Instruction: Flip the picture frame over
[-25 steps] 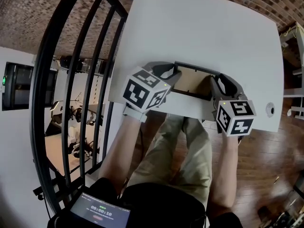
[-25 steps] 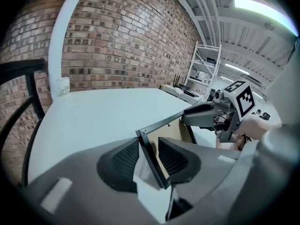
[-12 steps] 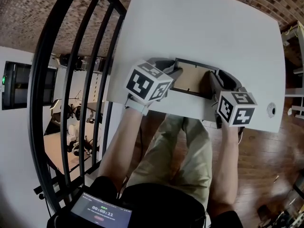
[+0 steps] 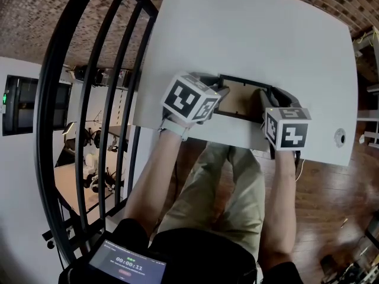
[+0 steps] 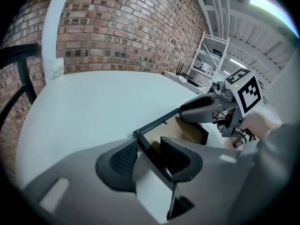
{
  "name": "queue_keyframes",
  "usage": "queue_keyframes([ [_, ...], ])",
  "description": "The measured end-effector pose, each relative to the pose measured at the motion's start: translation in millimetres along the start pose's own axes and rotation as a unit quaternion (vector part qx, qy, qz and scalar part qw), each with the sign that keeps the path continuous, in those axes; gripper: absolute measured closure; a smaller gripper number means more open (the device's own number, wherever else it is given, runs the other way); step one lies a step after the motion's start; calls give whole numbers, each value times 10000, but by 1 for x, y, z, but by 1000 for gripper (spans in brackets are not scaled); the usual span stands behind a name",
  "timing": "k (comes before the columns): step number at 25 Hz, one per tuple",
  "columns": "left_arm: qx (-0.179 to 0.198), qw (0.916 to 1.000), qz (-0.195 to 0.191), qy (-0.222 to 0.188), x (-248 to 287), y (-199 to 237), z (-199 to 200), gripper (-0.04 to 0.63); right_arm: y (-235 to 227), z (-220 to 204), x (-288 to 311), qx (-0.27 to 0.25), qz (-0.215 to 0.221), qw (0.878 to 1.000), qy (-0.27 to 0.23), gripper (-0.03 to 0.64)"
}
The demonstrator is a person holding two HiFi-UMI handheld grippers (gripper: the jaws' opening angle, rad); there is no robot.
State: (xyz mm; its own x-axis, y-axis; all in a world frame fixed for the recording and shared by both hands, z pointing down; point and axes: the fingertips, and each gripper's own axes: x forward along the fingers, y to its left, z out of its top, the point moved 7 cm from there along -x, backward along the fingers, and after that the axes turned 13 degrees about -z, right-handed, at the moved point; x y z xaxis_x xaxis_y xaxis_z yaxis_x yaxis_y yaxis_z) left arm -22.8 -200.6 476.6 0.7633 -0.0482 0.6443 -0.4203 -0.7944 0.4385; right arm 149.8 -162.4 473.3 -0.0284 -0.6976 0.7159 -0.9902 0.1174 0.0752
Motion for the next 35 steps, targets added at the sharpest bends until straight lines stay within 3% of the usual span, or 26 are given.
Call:
queue_keyframes([
  [7,21,10000,-47,43,-1,1,0,433,-3,-1,0,57,76,9999,-88,505],
  [14,238,9975,293,-603,-35,-7,7,455,-11,1,-25,100,16,9985,-540,506],
  [21,554,9901,232,-1267,-88,-79,-4,467,5,-9,-121,29,159,9931,-1164,506],
  [28,866,9768,142,-1951,-139,-157,-14,505,21,-24,-217,-101,117,9861,-1655,518],
  [35,874,9643,14,-2500,-184,-225,-44,538,41,-45,-297,42,-22,9747,-2235,603],
])
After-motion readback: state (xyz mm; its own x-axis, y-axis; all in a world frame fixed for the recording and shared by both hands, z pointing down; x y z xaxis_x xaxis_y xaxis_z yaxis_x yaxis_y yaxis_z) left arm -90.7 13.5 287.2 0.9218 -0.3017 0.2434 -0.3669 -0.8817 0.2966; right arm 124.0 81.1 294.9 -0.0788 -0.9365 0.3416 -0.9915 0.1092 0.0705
